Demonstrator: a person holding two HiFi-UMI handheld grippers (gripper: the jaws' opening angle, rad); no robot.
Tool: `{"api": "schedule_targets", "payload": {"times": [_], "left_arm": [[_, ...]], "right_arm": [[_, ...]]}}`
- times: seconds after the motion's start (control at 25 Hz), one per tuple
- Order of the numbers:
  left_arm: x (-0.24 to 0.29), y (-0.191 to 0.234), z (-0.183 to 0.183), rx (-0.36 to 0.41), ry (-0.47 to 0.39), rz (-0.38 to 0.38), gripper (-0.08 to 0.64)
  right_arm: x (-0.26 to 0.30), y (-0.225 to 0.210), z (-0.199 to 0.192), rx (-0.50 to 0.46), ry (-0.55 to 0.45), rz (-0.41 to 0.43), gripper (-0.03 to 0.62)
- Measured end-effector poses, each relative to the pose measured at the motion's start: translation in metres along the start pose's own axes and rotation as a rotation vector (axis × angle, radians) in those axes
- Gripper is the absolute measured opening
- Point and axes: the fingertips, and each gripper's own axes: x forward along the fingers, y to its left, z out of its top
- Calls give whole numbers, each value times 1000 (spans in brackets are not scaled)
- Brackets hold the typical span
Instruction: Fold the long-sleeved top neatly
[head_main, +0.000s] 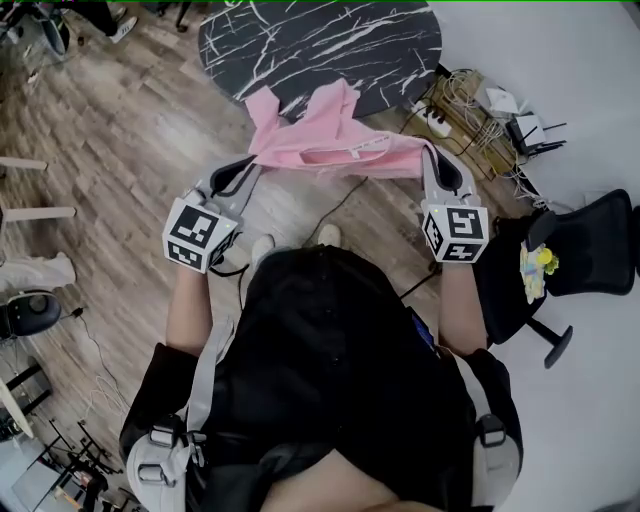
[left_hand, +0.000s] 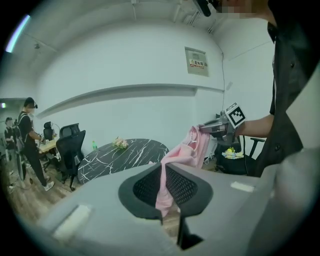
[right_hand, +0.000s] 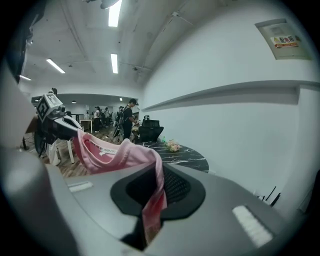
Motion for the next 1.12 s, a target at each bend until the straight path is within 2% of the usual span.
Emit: {"api": "schedule_targets", "payload": {"times": [0.24,0.44,0.76,1.12], "left_arm": [[-37,8,10,23,-52,7,28],[-76,18,13,93,-49,-6,28],[-130,36,25,159,-81,-50,26],[-174,49,27,171,-135,-47,26]], "right_arm": [[-18,24,26,-23,-47,-37,21],[-37,56,55,-28,-91,-76,21],[-72,102,90,-56,-158,-146,21],[-97,146,108,-149,-196,-172,21]]}}
